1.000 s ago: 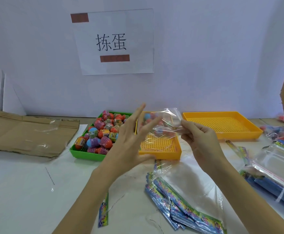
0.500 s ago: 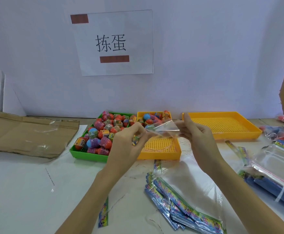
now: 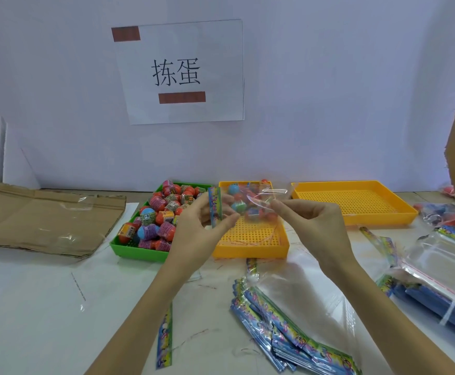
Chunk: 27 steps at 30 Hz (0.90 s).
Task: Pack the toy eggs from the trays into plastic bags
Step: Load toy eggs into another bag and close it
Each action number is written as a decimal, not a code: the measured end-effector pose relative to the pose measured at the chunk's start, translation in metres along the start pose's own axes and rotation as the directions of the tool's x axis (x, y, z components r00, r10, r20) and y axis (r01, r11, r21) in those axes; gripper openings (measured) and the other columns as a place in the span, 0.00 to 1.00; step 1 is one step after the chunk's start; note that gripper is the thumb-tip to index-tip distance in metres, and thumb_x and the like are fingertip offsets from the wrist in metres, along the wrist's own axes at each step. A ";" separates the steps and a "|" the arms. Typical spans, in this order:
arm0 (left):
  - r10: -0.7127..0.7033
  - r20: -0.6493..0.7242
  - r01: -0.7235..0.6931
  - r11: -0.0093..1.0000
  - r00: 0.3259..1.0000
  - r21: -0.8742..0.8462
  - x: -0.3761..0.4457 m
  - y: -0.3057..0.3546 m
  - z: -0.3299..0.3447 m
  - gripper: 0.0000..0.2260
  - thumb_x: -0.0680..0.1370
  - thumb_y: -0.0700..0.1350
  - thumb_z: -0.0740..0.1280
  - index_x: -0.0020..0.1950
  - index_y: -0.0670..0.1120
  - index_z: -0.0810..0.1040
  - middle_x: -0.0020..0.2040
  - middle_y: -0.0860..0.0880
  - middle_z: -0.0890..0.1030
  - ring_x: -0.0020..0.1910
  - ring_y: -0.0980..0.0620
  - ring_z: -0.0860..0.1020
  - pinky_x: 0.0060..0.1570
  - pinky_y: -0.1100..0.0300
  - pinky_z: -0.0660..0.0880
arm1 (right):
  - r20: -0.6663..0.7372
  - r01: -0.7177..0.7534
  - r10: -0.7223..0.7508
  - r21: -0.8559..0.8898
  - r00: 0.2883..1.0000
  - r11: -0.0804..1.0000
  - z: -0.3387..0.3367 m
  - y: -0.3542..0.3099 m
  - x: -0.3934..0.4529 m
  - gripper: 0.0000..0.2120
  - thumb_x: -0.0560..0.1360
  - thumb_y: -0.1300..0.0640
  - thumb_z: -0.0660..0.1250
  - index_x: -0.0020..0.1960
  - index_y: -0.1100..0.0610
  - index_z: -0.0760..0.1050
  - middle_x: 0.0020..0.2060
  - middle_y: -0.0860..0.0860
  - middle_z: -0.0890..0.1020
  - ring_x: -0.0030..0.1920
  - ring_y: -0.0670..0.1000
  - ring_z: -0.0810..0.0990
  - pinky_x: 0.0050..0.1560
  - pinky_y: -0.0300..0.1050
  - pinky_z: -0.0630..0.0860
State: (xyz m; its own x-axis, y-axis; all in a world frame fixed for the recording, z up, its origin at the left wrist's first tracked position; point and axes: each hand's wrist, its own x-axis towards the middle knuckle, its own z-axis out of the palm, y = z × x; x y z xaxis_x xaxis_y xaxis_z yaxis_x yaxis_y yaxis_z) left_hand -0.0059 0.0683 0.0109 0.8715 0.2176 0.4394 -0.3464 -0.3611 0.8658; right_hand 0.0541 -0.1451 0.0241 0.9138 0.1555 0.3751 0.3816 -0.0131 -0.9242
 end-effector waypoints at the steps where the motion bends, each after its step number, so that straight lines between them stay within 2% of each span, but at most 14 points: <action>1: -0.001 -0.028 0.001 1.000 1.000 0.003 0.000 -0.001 0.000 0.09 0.78 0.43 0.76 0.57 0.50 0.83 0.48 0.52 0.87 0.49 0.56 0.86 0.50 0.64 0.80 | -0.002 0.019 -0.019 -0.026 1.000 0.999 -0.001 0.000 0.000 0.07 0.74 0.51 0.77 0.47 0.54 0.89 0.39 0.46 0.88 0.44 0.43 0.87 0.44 0.30 0.77; 3: -0.020 -0.059 0.020 1.000 0.998 -0.007 0.001 -0.002 0.000 0.04 0.79 0.43 0.75 0.53 0.48 0.85 0.46 0.51 0.88 0.45 0.56 0.86 0.47 0.67 0.80 | 0.024 0.052 -0.051 -0.037 0.998 0.998 0.000 -0.001 0.000 0.09 0.75 0.49 0.76 0.47 0.55 0.88 0.39 0.47 0.88 0.44 0.45 0.87 0.46 0.32 0.78; 6: -0.049 -0.072 0.047 0.998 0.996 -0.036 0.001 -0.005 -0.002 0.03 0.78 0.46 0.75 0.50 0.48 0.85 0.45 0.51 0.88 0.44 0.53 0.86 0.45 0.63 0.82 | 0.104 0.021 -0.023 0.025 0.994 0.999 0.003 -0.004 -0.001 0.14 0.73 0.46 0.74 0.51 0.55 0.88 0.42 0.50 0.89 0.46 0.50 0.88 0.48 0.39 0.82; 7: -0.048 -0.080 0.046 0.999 0.996 -0.029 0.001 -0.005 -0.002 0.07 0.77 0.48 0.76 0.50 0.46 0.85 0.44 0.50 0.87 0.44 0.51 0.86 0.46 0.59 0.83 | 0.138 -0.012 0.005 0.054 0.990 0.998 0.003 -0.005 -0.001 0.15 0.73 0.46 0.74 0.52 0.55 0.87 0.43 0.51 0.89 0.47 0.52 0.88 0.48 0.40 0.83; 8: -0.040 -0.088 0.039 0.999 0.995 -0.015 0.001 -0.004 -0.002 0.14 0.76 0.51 0.76 0.51 0.41 0.84 0.45 0.44 0.86 0.46 0.45 0.85 0.49 0.51 0.83 | 0.177 -0.054 0.038 0.088 0.984 0.995 0.003 -0.004 -0.001 0.15 0.74 0.47 0.74 0.54 0.56 0.87 0.44 0.53 0.89 0.48 0.54 0.88 0.47 0.41 0.84; 10: -0.022 -0.093 0.022 1.000 0.995 -0.002 0.001 -0.005 -0.003 0.25 0.75 0.55 0.76 0.52 0.33 0.78 0.45 0.33 0.80 0.47 0.35 0.79 0.53 0.36 0.78 | 0.259 -0.157 0.109 0.170 0.960 0.973 0.003 -0.004 -0.002 0.17 0.74 0.47 0.74 0.57 0.58 0.86 0.49 0.56 0.88 0.50 0.57 0.88 0.48 0.42 0.84; 13: -0.027 -0.062 0.025 0.999 0.998 -0.042 0.001 -0.003 -0.004 0.27 0.75 0.56 0.77 0.52 0.31 0.77 0.44 0.30 0.78 0.46 0.31 0.78 0.52 0.33 0.76 | 0.356 -0.302 0.175 0.340 0.918 0.890 0.004 -0.006 -0.003 0.19 0.74 0.49 0.75 0.59 0.62 0.85 0.55 0.61 0.86 0.58 0.59 0.86 0.55 0.43 0.83; 15: -0.042 -0.020 0.041 0.999 0.999 -0.031 0.000 -0.002 -0.004 0.25 0.75 0.55 0.77 0.53 0.32 0.78 0.43 0.31 0.80 0.44 0.33 0.80 0.52 0.35 0.78 | 0.407 -0.387 0.211 0.421 0.889 0.820 0.003 -0.007 -0.002 0.19 0.75 0.53 0.74 0.60 0.64 0.83 0.57 0.64 0.85 0.61 0.60 0.84 0.58 0.44 0.82; 16: -0.045 0.000 0.045 0.998 0.999 -0.033 -0.001 -0.002 -0.003 0.22 0.76 0.53 0.76 0.53 0.34 0.81 0.43 0.34 0.83 0.43 0.36 0.82 0.50 0.39 0.80 | 0.435 -0.430 0.233 0.437 0.870 0.790 0.003 -0.007 -0.001 0.18 0.76 0.54 0.74 0.61 0.66 0.83 0.58 0.64 0.84 0.62 0.60 0.84 0.59 0.44 0.82; 18: -0.049 0.040 0.051 0.997 0.998 -0.059 -0.002 0.000 -0.001 0.12 0.76 0.50 0.76 0.53 0.43 0.86 0.43 0.46 0.88 0.41 0.46 0.86 0.45 0.54 0.83 | 0.484 -0.494 0.269 0.428 0.833 0.757 0.002 -0.007 -0.001 0.17 0.78 0.56 0.72 0.61 0.67 0.82 0.59 0.64 0.84 0.62 0.60 0.84 0.58 0.44 0.81; 20: -0.043 0.075 0.050 0.995 0.996 -0.088 -0.003 0.003 0.000 0.09 0.76 0.48 0.75 0.54 0.47 0.87 0.44 0.48 0.88 0.41 0.49 0.87 0.43 0.62 0.82 | 0.495 -0.509 0.289 0.399 0.820 0.762 0.003 -0.006 -0.001 0.15 0.78 0.56 0.72 0.60 0.65 0.84 0.59 0.63 0.85 0.62 0.59 0.84 0.56 0.42 0.82; 22: -0.033 0.079 0.041 0.995 0.996 -0.093 -0.002 0.002 0.001 0.07 0.76 0.46 0.75 0.54 0.47 0.86 0.44 0.49 0.88 0.41 0.51 0.87 0.42 0.64 0.81 | 0.482 -0.493 0.292 0.367 0.826 0.788 0.003 -0.004 -0.002 0.14 0.77 0.56 0.73 0.59 0.63 0.85 0.58 0.62 0.85 0.61 0.59 0.85 0.56 0.42 0.82; 25: -0.055 0.062 0.061 0.993 0.997 -0.105 -0.001 0.000 0.001 0.06 0.77 0.44 0.76 0.53 0.48 0.87 0.44 0.51 0.88 0.40 0.54 0.86 0.40 0.66 0.80 | 0.486 -0.459 0.267 0.333 0.832 0.824 0.000 -0.002 0.000 0.14 0.78 0.56 0.71 0.59 0.63 0.85 0.60 0.59 0.85 0.64 0.55 0.83 0.66 0.43 0.78; 27: -0.066 0.067 0.072 0.992 0.996 -0.100 -0.002 -0.001 0.001 0.04 0.77 0.43 0.76 0.51 0.47 0.87 0.40 0.54 0.87 0.37 0.58 0.84 0.39 0.67 0.79 | 0.492 -0.435 0.254 0.295 0.832 0.851 -0.003 -0.002 0.002 0.15 0.79 0.55 0.71 0.63 0.61 0.83 0.62 0.56 0.84 0.66 0.52 0.81 0.70 0.45 0.75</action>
State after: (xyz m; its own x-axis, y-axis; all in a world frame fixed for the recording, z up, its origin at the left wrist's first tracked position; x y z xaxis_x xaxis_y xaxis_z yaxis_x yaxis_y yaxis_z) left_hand -0.0067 0.0677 0.0093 0.9139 0.1793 0.3642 -0.3153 -0.2517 0.9150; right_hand 0.0557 -0.1475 0.0267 0.7893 0.6125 0.0420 -0.1132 0.2124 -0.9706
